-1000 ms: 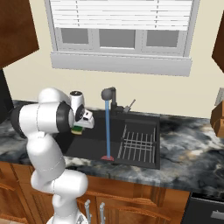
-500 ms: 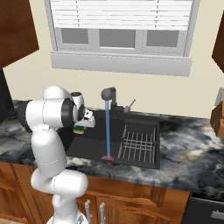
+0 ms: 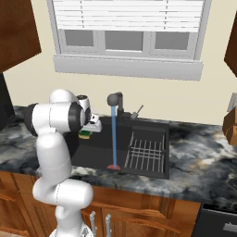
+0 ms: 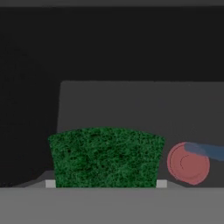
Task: Soak the sponge with water for a few seconds and then drop it inside the sink.
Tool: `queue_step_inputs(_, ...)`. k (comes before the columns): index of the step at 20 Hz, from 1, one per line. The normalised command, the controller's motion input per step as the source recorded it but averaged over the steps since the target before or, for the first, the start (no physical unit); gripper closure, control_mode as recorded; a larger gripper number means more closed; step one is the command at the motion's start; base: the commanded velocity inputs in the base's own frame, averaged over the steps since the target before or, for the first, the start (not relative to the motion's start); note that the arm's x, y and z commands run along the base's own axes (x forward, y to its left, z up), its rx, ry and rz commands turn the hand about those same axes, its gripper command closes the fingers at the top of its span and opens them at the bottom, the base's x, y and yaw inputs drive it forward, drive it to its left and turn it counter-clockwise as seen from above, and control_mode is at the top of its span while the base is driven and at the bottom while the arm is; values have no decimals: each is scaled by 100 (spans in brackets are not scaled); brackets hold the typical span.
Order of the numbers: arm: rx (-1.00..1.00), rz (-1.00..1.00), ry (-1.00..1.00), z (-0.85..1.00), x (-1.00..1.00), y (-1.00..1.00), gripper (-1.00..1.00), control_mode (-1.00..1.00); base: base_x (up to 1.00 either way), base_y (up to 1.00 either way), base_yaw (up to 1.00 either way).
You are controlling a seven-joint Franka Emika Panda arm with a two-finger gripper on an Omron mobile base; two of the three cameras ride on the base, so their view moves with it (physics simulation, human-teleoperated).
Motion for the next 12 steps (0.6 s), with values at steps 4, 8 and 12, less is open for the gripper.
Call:
queue_step_inputs(4, 0, 0, 1, -16, 0, 7, 100, -100, 0, 0, 0)
queue_step_inputs(8, 0, 0, 0, -37, 0, 5, 100, -100, 0, 0, 0)
queue_step_inputs(12, 0, 0, 0, -48, 0, 5, 100, -100, 0, 0, 0)
